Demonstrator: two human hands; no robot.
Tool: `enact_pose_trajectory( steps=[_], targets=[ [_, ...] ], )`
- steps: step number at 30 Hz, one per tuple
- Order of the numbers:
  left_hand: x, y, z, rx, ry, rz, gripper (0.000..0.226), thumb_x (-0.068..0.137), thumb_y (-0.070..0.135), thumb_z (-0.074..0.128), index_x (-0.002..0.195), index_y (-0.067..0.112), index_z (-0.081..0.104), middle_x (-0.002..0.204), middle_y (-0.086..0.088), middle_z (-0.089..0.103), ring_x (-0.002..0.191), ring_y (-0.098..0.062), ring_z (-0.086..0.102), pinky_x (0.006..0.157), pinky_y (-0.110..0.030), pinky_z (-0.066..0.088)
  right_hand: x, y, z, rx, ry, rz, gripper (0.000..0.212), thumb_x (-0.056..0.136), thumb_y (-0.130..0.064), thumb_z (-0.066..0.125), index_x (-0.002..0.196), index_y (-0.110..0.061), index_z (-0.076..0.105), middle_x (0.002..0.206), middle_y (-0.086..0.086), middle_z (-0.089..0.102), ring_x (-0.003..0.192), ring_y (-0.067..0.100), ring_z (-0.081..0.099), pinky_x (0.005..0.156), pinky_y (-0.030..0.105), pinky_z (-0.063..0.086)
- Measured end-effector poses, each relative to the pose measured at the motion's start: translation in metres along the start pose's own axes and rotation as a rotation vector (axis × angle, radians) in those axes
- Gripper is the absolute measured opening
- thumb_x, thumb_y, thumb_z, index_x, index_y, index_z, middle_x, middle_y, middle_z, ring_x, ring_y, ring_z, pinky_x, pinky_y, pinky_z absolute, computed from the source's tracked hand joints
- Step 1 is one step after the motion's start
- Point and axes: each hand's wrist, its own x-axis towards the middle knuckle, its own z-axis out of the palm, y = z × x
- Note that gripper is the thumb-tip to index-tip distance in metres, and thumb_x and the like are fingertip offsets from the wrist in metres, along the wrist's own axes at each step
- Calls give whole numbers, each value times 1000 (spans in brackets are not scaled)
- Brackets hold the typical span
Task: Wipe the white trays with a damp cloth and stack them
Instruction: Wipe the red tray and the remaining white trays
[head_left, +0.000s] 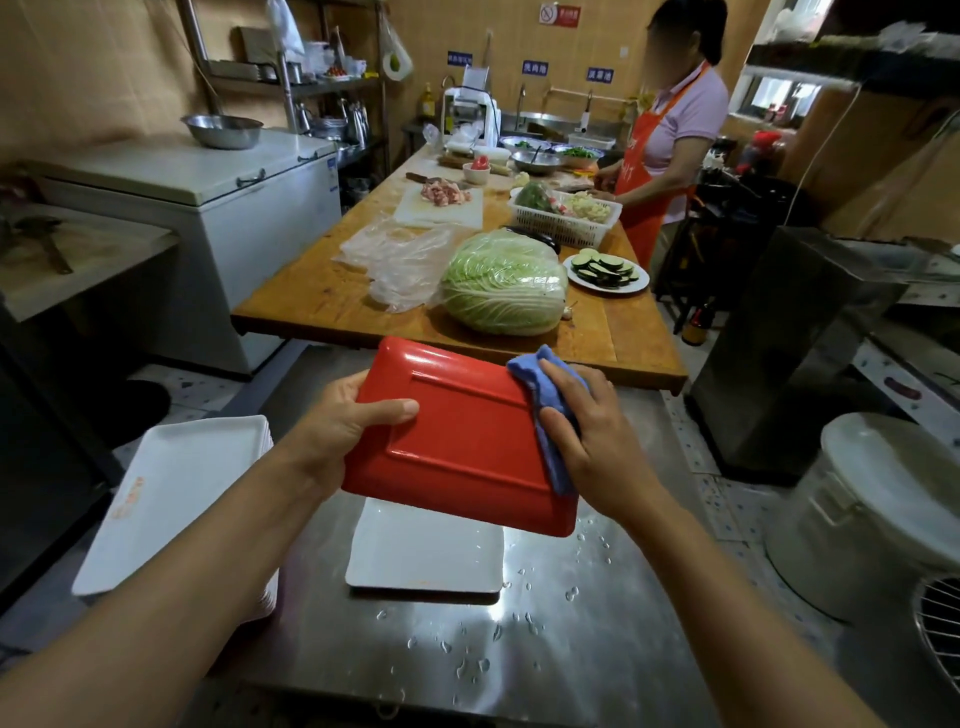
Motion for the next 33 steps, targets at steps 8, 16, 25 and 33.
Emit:
enact_pose_trajectory(
  steps=[8, 16, 25, 33],
  targets=[
    [19, -14, 6, -224, 188, -172, 20, 81, 5, 60, 97, 16, 63, 74, -7, 71, 60, -20, 68, 52, -34, 58, -11, -1, 9, 26, -12, 35, 47, 101, -22, 33, 147, -19, 23, 156, -2, 13, 137, 3, 18, 105, 3, 13],
    [17, -19, 22, -326, 278, -288, 15, 85, 18, 64, 98, 10, 62, 74, -12, 70, 62, -26, 67, 53, -38, 55, -35, -23, 40, -185, 69, 18, 51, 93, -26, 41, 142, -11, 38, 149, 12, 32, 138, 28, 26, 114, 35, 16],
    [11, -28, 31, -491, 279, -303, 52, 93, 41, 51, 123, -1, 56, 115, -22, 63, 101, -32, 64, 81, -41, 54, -23, -84, 84, -162, 53, -109, 52, 91, -28, 43, 140, -9, 41, 145, 14, 39, 136, 30, 32, 113, 45, 25],
    [3, -23, 7, -434, 402, -175, 24, 90, 31, 57, 105, 12, 61, 94, -15, 68, 77, -29, 67, 75, -47, 53, 18, -56, 70, -318, -45, 0, 53, 97, -44, 26, 147, -25, 26, 157, 0, 16, 144, 15, 7, 114, 37, -2]
  ],
)
